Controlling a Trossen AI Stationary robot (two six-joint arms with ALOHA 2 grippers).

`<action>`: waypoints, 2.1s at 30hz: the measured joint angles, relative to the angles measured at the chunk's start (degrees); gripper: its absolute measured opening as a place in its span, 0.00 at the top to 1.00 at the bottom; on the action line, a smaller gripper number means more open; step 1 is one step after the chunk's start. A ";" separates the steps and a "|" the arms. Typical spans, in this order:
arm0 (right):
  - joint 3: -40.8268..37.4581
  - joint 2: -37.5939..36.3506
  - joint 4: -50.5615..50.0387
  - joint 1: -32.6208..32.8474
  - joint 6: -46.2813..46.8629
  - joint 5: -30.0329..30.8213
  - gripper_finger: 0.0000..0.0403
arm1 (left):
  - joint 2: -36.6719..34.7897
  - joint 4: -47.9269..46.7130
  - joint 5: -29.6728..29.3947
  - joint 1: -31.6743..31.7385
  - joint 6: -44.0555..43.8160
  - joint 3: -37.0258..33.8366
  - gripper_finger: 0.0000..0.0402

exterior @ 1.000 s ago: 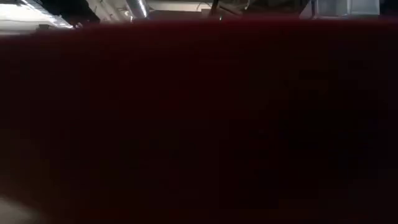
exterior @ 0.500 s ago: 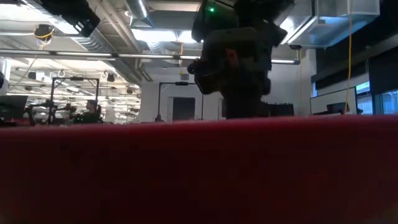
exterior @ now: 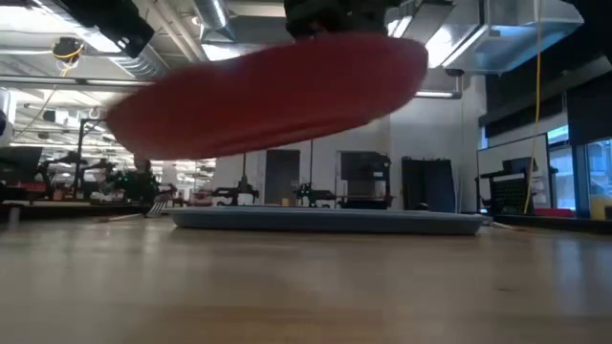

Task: Pick and place plate/cup/fork/spoon on tray
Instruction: Put the pink plate on the middle of the blue serving tray, then put the orange spoon on the blue serving tray at the right of the pink plate

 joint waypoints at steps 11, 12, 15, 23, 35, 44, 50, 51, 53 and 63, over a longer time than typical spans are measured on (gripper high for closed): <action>1.91 0.00 -1.13 -10.16 -2.10 7.31 0.98 | 10.46 -11.94 -7.51 -0.06 8.02 8.20 0.93; 1.91 0.00 -1.04 -11.21 -2.49 8.33 0.98 | 11.53 -12.23 -8.34 -0.05 8.96 9.44 0.93; 1.58 0.00 0.00 -14.43 -4.84 9.52 0.98 | 14.10 -12.38 -10.35 -0.08 11.41 12.61 0.93; -5.03 0.04 5.92 -22.79 -8.37 10.53 0.98 | 17.07 -14.19 -15.56 -0.09 13.90 16.32 0.93; -15.78 -0.04 16.10 -29.66 -11.09 8.12 0.98 | 17.06 -14.12 -17.62 -0.09 12.42 16.37 0.93; -18.32 -0.02 18.18 -29.95 -11.38 7.91 0.85 | 17.06 -14.10 -19.11 -0.09 11.35 16.39 0.93; -18.31 0.00 18.48 -30.00 -10.31 7.72 0.83 | 17.06 -14.10 -19.13 -0.09 11.30 16.39 0.93; -18.31 0.00 18.44 -30.00 -9.85 7.70 0.83 | 17.06 -14.10 -19.13 -0.09 11.33 16.39 0.93; -18.31 0.00 18.46 -30.00 -9.80 7.67 0.83 | 17.06 -14.10 -19.15 -0.09 11.31 16.39 0.93; -8.71 -4.92 3.51 -29.44 -11.13 10.80 0.83 | 17.06 -14.05 -19.13 -0.09 10.04 16.39 0.93</action>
